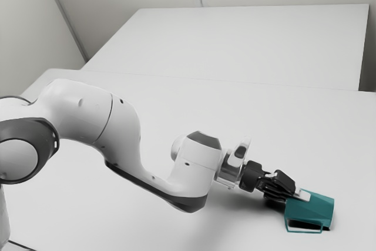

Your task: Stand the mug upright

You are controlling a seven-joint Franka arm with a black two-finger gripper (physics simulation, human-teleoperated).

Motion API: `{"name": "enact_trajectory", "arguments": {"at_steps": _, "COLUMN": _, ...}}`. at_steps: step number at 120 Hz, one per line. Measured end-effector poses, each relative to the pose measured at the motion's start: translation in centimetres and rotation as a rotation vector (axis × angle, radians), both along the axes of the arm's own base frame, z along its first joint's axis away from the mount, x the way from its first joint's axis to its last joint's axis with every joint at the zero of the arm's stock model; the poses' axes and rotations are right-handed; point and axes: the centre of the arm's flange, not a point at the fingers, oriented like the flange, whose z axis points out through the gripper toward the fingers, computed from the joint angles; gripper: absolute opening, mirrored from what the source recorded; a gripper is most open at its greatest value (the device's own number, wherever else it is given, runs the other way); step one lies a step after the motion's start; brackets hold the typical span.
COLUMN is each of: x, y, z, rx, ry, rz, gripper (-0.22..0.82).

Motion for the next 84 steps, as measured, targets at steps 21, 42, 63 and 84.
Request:
{"name": "enact_trajectory", "arguments": {"at_steps": 21, "x": 0.1, "y": 0.0, "z": 0.4, "rx": 0.0, "ry": -0.036, "rz": -0.01, "gripper": -0.15}}
{"name": "enact_trajectory", "arguments": {"at_steps": 42, "x": 0.3, "y": 0.0, "z": 1.6, "rx": -0.001, "ry": -0.086, "rz": -0.021, "gripper": -0.17}}
{"name": "enact_trajectory", "arguments": {"at_steps": 63, "x": 0.9, "y": 0.3, "z": 3.5, "rx": -0.001, "ry": -0.147, "rz": -0.026, "gripper": -0.18}}
{"name": "enact_trajectory", "arguments": {"at_steps": 84, "x": 2.1, "y": 1.4, "z": 6.5, "rx": 0.041, "ry": -0.244, "rz": -0.051, "gripper": -0.18}}
